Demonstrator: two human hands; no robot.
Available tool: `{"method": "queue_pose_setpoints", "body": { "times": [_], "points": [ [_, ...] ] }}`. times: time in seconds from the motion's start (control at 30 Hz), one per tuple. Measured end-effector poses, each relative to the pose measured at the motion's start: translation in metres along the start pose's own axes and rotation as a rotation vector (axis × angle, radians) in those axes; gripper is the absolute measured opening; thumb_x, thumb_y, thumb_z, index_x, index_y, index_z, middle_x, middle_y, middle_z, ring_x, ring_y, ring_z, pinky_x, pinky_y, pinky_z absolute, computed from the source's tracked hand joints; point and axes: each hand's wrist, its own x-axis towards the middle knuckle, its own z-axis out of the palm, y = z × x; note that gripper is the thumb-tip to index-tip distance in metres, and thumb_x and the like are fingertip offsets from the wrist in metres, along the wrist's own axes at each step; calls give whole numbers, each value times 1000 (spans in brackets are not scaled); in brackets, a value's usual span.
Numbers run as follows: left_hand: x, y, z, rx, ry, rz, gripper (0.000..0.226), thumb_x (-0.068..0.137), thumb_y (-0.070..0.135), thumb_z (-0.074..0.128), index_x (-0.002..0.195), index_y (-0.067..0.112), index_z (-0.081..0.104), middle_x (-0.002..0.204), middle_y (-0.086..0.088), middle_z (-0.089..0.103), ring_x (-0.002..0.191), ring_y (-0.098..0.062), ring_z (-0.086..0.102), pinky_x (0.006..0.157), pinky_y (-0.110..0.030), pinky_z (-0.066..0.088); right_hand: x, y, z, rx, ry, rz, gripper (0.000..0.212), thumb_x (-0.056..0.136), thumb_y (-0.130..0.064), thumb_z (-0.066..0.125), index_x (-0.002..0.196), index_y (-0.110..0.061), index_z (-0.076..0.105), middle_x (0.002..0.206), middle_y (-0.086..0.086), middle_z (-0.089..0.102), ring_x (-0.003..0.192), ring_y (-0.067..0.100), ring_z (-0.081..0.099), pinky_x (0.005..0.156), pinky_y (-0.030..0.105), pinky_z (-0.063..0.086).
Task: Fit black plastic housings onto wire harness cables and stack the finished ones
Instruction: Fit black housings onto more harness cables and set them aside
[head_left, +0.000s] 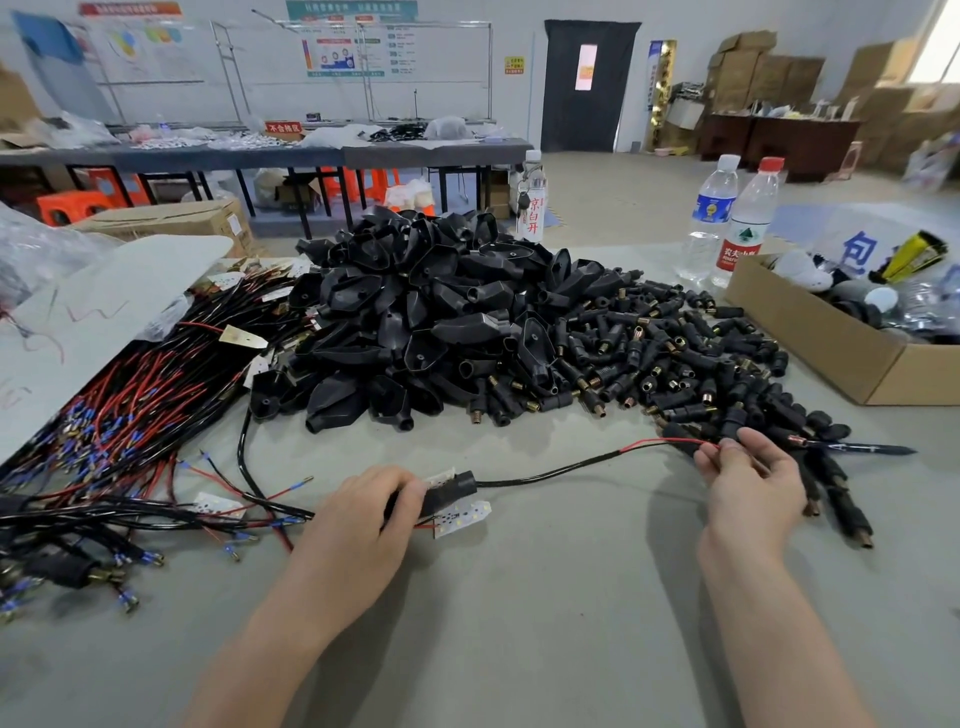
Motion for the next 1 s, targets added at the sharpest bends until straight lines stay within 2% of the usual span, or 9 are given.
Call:
{"method": "queue_pose_setpoints", "body": {
  "times": [0.07, 0.17, 0.3, 0.5, 0.57, 0.67, 0.83, 0.9, 1.0],
  "points": [
    [1, -1, 0, -77, 20, -62, 22, 101, 34, 46, 86, 30, 62, 83, 15, 65, 84, -3, 58, 73, -21, 43, -1, 1, 1, -2, -26, 15, 15, 101, -1, 51, 113, -11, 51, 90, 0, 55, 73, 8, 60, 68, 11, 55],
    [4, -3, 2, -179, 67, -145, 19, 100, 24, 52, 85, 29, 64, 79, 28, 65, 79, 5, 58, 65, -8, 39, -2, 1, 1, 1, -39, 19, 16, 101, -1, 53, 113, -11, 52, 90, 0, 56, 73, 8, 60, 67, 11, 54],
    [7, -6, 3, -248, 128, -185, 18, 98, 17, 56, 92, 32, 63, 85, 35, 62, 78, 7, 59, 66, -5, 40, -2, 0, 1, 13, -30, 15, 17, 100, -1, 54, 114, -11, 52, 88, 0, 55, 71, 7, 60, 65, 11, 54],
    [3, -8, 2, -80, 109, -81, 26, 98, 14, 47, 92, 34, 62, 84, 30, 61, 74, 3, 55, 64, -12, 38, -2, -1, 0, 14, 10, 5, 19, 99, -1, 56, 114, -12, 52, 82, -1, 55, 70, 6, 58, 63, 12, 55],
    [2, -6, 2, -44, 126, -42, 23, 99, 15, 48, 94, 34, 60, 89, 27, 61, 83, 4, 55, 72, -15, 40, -2, -1, 0, 10, 13, 2, 19, 99, -1, 56, 114, -13, 53, 80, -1, 55, 68, 6, 58, 60, 13, 54],
    [0, 1, 4, 125, 244, 143, 18, 100, 19, 47, 106, 26, 62, 105, 19, 59, 99, -4, 53, 88, -26, 42, -5, -3, 3, 48, -21, 24, 19, 98, -1, 58, 114, -12, 54, 82, 0, 57, 73, 7, 61, 65, 13, 56],
    [-4, 31, 29, 119, 334, 341, 28, 97, 26, 47, 118, 17, 63, 115, 3, 61, 105, -19, 58, 92, -38, 47, -28, -6, 16, 102, -324, 141, 15, 95, 1, 61, 97, -14, 63, 80, 2, 66, 73, 8, 68, 68, 14, 56],
    [-4, 44, 43, 90, 291, 350, 33, 97, 29, 47, 123, 16, 62, 121, 1, 61, 108, -21, 59, 94, -38, 49, -43, -3, 20, 51, -497, 168, 14, 94, 1, 62, 98, -12, 65, 72, -3, 70, 71, 8, 71, 68, 15, 56],
    [2, 58, 56, 106, 219, 300, 40, 98, 37, 45, 131, 18, 59, 124, 3, 63, 111, -19, 60, 97, -35, 48, -64, 4, 25, -38, -691, 234, 13, 94, -1, 64, 102, -10, 67, 79, 1, 73, 78, 14, 73, 72, 19, 58]
  ]
}}
